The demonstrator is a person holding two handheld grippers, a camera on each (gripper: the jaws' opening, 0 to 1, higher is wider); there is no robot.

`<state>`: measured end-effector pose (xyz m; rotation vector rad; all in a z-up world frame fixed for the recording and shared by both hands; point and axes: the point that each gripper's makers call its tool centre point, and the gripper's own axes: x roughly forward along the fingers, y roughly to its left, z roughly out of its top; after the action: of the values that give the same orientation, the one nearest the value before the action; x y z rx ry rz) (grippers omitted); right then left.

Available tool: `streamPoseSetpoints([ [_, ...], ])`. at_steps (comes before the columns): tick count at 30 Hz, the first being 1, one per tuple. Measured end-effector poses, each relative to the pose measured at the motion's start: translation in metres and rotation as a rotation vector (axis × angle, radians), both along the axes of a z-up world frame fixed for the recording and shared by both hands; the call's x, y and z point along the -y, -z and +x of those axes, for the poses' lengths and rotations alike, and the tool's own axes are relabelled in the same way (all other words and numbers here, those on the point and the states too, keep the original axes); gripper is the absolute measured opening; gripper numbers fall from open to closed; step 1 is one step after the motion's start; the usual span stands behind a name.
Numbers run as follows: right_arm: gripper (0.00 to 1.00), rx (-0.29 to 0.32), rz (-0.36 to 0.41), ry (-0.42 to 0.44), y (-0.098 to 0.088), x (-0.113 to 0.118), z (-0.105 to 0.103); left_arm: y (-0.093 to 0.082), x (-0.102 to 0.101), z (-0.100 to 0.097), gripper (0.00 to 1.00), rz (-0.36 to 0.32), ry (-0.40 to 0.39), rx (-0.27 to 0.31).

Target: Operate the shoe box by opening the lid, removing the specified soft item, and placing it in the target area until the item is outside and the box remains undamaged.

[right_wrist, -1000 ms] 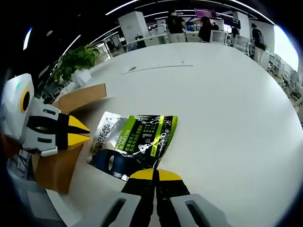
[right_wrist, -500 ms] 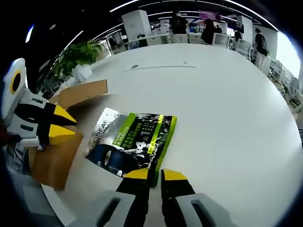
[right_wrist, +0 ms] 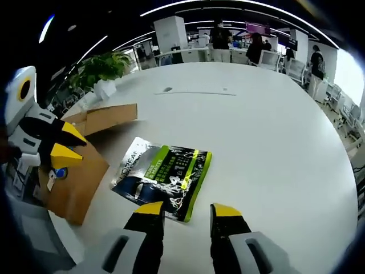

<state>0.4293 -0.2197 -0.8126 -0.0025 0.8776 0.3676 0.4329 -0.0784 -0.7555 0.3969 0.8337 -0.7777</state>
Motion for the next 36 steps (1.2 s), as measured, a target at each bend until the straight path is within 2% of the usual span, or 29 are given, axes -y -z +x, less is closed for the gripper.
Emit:
streamPoseSetpoints([
  [2,0.33,0.014,-0.005,-0.014,-0.008,-0.003,0.0,-0.009,-0.003,-0.002,0.19,-0.055,-0.025,-0.021],
  [10,0.36,0.044,-0.004,-0.043,-0.033,-0.017,-0.005,-0.026,-0.022,-0.004,0.26,-0.1,-0.054,-0.021],
  [15,0.37,0.061,0.004,-0.076,-0.048,-0.031,-0.011,-0.032,-0.043,-0.006,0.29,-0.136,-0.09,-0.033],
  [24,0.38,0.08,0.024,-0.119,-0.068,-0.062,-0.019,-0.033,-0.096,-0.012,0.34,-0.149,-0.16,-0.038],
  [30,0.39,0.093,0.042,-0.168,-0.08,-0.093,-0.023,-0.039,-0.129,-0.015,0.37,-0.152,-0.198,-0.026],
  [36,0.39,0.1,0.063,-0.198,-0.089,-0.119,-0.023,-0.039,-0.171,-0.019,0.38,-0.154,-0.264,-0.021],
])
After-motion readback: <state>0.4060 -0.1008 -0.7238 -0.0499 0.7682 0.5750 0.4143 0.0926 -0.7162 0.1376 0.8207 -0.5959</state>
